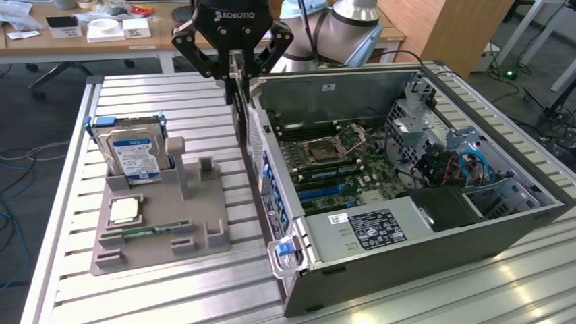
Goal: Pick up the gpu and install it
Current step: 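Pick up the gpu and move the gpu toward the slot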
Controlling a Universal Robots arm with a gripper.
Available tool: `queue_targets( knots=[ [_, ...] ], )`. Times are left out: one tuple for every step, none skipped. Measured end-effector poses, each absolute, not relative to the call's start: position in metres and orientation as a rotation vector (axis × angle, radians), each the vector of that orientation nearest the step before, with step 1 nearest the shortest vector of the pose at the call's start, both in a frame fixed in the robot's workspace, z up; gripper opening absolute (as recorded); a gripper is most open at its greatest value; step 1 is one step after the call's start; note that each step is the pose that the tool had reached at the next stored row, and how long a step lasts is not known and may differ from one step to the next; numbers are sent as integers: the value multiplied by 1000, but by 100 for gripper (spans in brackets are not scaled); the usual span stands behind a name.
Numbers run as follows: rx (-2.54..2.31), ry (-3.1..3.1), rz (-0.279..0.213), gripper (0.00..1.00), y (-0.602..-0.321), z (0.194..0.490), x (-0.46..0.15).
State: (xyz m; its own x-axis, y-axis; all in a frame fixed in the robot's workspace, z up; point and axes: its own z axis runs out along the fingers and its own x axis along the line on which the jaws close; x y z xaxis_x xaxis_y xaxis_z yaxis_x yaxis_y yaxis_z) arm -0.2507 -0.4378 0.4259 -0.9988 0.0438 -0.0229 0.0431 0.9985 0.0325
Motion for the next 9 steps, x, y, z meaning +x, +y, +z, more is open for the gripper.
queue_targets(
  knots=[
    [68, 3117, 50, 26, -438, 426, -249],
    [68, 3117, 50, 26, -438, 426, -248],
    [68, 3117, 50, 26, -438, 426, -246],
    [68, 3117, 50, 26, -438, 426, -245],
    [68, 3117, 50, 26, -438, 426, -243],
    [68, 3117, 50, 26, -438, 426, -241],
    [68, 3117, 50, 26, -438, 426, -240],
    [68, 3117, 50, 26, -438, 426, -238],
    [68, 3117, 50, 26, -438, 426, -237]
  ],
)
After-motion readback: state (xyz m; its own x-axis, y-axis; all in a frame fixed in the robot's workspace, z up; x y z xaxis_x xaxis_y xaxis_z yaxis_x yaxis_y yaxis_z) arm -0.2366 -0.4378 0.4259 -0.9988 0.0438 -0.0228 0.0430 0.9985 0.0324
